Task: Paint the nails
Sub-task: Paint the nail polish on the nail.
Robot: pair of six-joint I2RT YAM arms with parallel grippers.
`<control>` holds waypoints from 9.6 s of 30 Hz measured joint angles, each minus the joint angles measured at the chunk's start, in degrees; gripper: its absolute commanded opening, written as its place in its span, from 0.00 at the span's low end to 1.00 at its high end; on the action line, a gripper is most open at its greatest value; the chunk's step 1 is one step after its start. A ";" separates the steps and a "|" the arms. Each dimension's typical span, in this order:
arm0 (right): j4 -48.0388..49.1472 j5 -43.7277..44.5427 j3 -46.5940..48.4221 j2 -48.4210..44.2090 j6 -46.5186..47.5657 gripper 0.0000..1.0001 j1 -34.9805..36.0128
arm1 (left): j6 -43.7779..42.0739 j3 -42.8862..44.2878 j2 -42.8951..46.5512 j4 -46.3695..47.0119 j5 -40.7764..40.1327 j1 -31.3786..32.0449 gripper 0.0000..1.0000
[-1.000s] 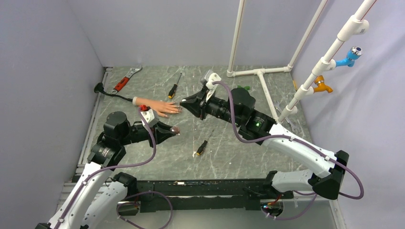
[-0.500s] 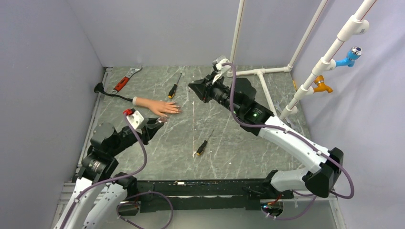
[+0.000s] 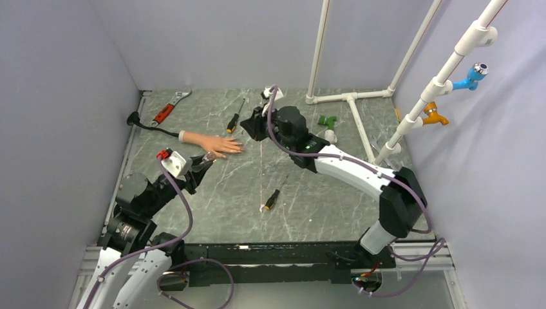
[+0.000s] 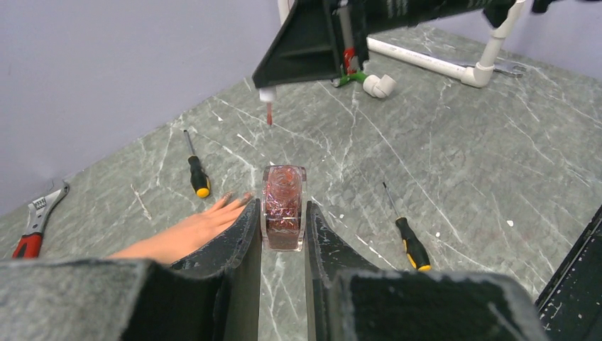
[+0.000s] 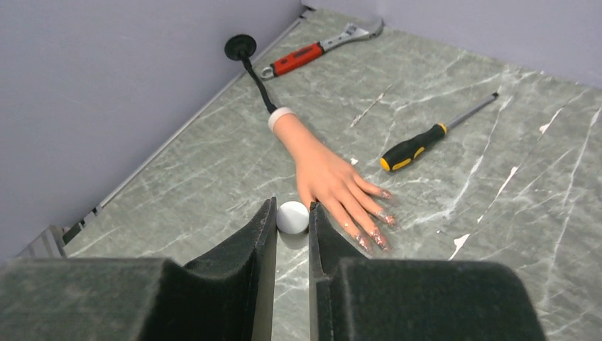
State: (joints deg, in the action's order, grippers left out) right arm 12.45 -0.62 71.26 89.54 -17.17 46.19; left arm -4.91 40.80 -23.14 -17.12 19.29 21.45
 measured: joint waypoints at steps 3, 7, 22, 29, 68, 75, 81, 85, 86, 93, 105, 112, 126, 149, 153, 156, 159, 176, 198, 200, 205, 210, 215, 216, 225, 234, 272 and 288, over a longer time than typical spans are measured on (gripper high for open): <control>1.55 -0.44 -0.09 3.23 -0.96 0.00 0.00 | 0.00 -0.07 0.07 0.07 -0.20 0.00 0.00; 2.89 -1.14 -0.55 7.04 -1.86 0.00 0.00 | 0.00 -0.07 0.00 0.07 -0.20 0.00 0.00; 5.57 -5.73 -0.20 17.62 -4.11 0.00 -1.95 | 0.00 -0.07 -0.48 -0.04 -1.20 0.00 0.00; 5.14 -7.80 1.79 20.61 -4.48 0.00 -2.51 | 0.00 -0.07 -0.90 -0.07 -1.18 0.00 0.00; 10.36 -10.75 10.99 32.41 -6.25 0.00 -1.57 | 0.02 -0.07 -1.05 -0.33 -1.20 0.00 0.00; 10.40 -10.14 11.02 32.52 -6.01 0.00 -1.60 | 0.02 -0.07 -1.07 -0.33 -1.18 0.00 0.00; 11.26 -10.40 11.26 34.62 -6.71 0.00 -1.25 | 0.02 -0.07 -1.09 -0.33 -1.20 0.00 0.00; 11.13 -10.38 11.28 36.28 -6.86 0.00 -0.59 | 0.02 -0.07 -1.09 -0.33 -1.20 0.00 0.00; 11.13 -10.38 11.28 36.52 -6.86 0.00 -0.46 | 0.02 -0.07 -1.09 -0.33 -1.20 0.00 0.00; 10.97 -10.34 13.03 37.16 -6.58 0.00 0.44 | 0.04 -0.07 -1.07 -0.33 -1.20 0.00 0.00; 10.25 -9.44 15.91 39.28 -4.72 0.00 0.57 | 0.02 -0.07 -1.07 -0.33 -1.20 0.00 0.00; 9.66 -8.59 16.26 40.02 -3.61 0.00 0.57 | 0.02 -0.07 -1.07 -0.33 -1.20 0.00 0.00; 8.13 -6.88 16.24 40.02 -1.20 0.00 0.57 | 0.04 -0.07 -1.07 -0.35 -1.20 0.00 0.00; 8.04 -5.70 11.76 37.70 0.31 0.00 1.11 | 0.04 -0.07 -1.07 -0.35 -1.22 0.00 0.00; 7.96 -5.55 11.45 36.83 0.74 0.00 1.66 | 0.04 -0.07 -1.07 -0.35 -1.20 0.00 0.00; 7.89 -5.40 11.45 36.09 1.03 0.00 2.03 | 0.02 -0.07 -1.07 -0.35 -1.22 0.00 0.00; 8.00 -5.35 11.47 35.65 1.22 0.00 2.32 | 0.02 -0.07 -1.07 -0.35 -1.22 0.00 0.00; 6.99 -5.20 17.42 36.17 2.23 0.00 2.56 | 0.02 -0.07 -1.07 -0.37 -1.25 0.00 0.00; 5.70 -5.18 18.03 39.30 3.28 0.00 2.56 | 0.02 -0.07 -1.07 -0.37 -1.66 0.00 0.00; 5.53 -5.16 18.03 39.36 3.30 0.00 2.56 | 0.02 -0.07 -1.07 -0.39 -1.66 0.00 0.00; 5.55 -4.24 17.46 39.36 3.69 0.00 2.62 | 0.02 -0.07 -1.07 -0.39 -1.66 0.00 0.00; 5.49 -3.82 16.76 39.36 3.96 0.00 2.62 | 0.02 -0.07 -1.07 -0.39 -1.66 0.00 0.00; 5.51 -3.69 16.72 39.36 4.22 0.00 2.62 | 0.02 -0.07 -1.07 -0.39 -1.66 0.00 0.00; 5.53 -3.65 16.68 39.36 4.28 0.00 2.62 | 0.02 -0.07 -1.07 -0.37 -1.66 0.00 0.00; 5.62 -2.78 15.08 39.23 4.90 0.00 2.75 | 0.02 -0.07 -1.07 -0.39 -1.66 0.00 0.00; 5.60 -2.32 14.25 38.99 5.42 0.00 2.78 | 0.02 -0.07 -1.07 -0.42 -1.66 0.00 0.00; 6.01 -1.73 15.32 37.73 6.25 0.00 3.04 | 0.02 -0.07 -1.07 -1.20 -1.68 0.00 0.00; 5.97 -1.79 18.34 37.77 6.21 0.00 3.04 | 0.02 -0.07 -1.07 -1.20 -1.68 0.00 0.00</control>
State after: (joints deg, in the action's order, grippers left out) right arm 18.41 -2.42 89.60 127.31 -10.96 49.23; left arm -4.89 40.73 -24.21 -18.33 17.61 21.45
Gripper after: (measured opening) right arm 0.182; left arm 0.246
